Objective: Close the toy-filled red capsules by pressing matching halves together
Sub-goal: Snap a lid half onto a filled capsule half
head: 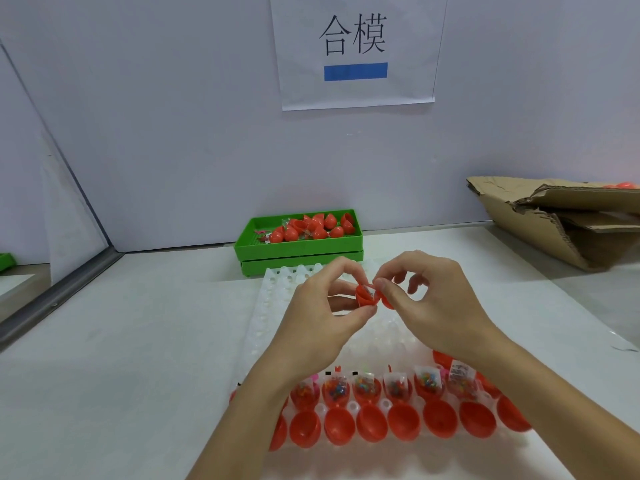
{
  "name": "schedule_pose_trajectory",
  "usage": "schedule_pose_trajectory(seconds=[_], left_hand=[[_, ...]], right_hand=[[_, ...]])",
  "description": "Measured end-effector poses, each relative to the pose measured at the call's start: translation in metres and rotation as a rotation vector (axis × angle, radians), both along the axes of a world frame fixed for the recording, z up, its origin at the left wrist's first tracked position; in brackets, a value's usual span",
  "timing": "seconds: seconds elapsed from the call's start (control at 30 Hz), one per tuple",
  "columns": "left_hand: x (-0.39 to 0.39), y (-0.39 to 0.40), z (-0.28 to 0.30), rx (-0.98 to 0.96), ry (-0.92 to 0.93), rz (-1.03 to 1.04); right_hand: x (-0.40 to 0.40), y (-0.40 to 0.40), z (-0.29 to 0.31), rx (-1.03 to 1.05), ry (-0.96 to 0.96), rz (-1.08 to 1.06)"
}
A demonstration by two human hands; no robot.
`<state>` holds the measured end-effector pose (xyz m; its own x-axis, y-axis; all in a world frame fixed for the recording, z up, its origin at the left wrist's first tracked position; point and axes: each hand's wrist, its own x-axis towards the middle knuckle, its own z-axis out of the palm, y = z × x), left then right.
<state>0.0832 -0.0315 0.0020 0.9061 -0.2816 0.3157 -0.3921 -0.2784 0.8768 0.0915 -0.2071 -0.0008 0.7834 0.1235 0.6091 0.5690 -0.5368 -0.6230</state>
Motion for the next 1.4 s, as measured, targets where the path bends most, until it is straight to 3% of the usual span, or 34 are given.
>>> schedule_pose_trajectory(seconds=[0.2, 1.4], left_hand=[[-0.0002, 0.0000, 0.0008, -0.040, 0.007, -0.035], [0.0000, -0.0011, 0.0003, -0.017, -0.007, -0.004]], right_hand=[[0.0005, 0.0008, -0.0022, -0.031, -0.032, -0.079], [-0.0030, 0.0022, 0.0001, 0.094, 0.095, 0.009]])
